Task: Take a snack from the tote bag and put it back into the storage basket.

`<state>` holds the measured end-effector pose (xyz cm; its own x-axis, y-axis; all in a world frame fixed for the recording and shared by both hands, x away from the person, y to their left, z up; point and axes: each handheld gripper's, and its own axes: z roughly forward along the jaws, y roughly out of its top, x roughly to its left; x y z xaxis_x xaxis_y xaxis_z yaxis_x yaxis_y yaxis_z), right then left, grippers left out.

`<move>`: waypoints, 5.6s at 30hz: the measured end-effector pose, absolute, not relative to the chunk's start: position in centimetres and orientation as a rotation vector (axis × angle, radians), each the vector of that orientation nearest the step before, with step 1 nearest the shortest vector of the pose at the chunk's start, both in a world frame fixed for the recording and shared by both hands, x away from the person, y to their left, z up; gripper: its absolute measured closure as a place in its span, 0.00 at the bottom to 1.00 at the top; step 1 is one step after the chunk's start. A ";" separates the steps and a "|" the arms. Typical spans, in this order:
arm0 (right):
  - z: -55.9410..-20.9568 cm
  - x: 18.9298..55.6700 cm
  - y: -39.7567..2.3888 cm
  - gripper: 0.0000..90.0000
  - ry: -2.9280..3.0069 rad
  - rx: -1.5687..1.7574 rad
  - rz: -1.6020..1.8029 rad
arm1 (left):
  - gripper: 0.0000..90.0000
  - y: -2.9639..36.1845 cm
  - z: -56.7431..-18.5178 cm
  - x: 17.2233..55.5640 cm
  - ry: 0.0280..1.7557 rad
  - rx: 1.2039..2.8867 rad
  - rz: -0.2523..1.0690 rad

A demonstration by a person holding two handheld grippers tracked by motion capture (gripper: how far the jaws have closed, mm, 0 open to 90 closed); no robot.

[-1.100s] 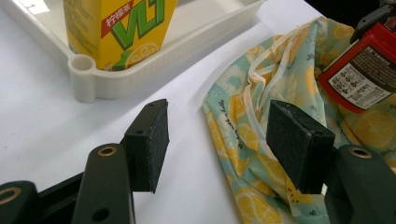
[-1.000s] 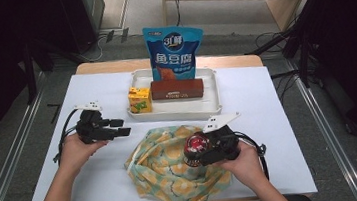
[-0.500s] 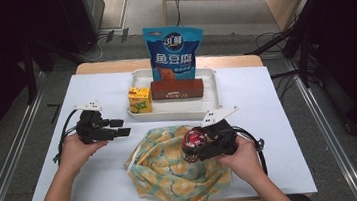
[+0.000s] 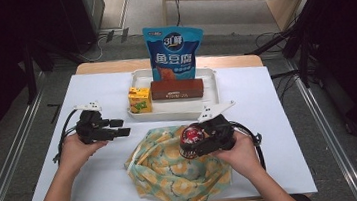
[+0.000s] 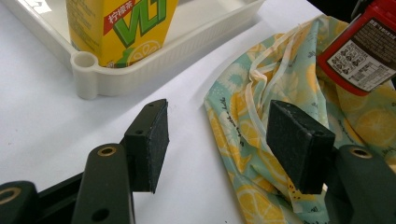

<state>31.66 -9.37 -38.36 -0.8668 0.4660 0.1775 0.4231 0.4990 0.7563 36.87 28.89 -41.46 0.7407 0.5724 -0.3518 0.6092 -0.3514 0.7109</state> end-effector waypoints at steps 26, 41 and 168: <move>-36.6 33.0 -10.4 0.29 2.634 0.855 1.315 | 0.44 29.0 -41.2 36.8 0.888 2.037 -0.042; -34.9 34.5 -10.8 0.29 2.598 0.834 1.312 | 0.44 29.1 -41.1 36.7 0.891 2.029 -0.039; -42.4 47.1 -11.1 0.29 2.473 1.179 1.067 | 0.44 30.4 -40.7 35.4 0.884 1.996 0.003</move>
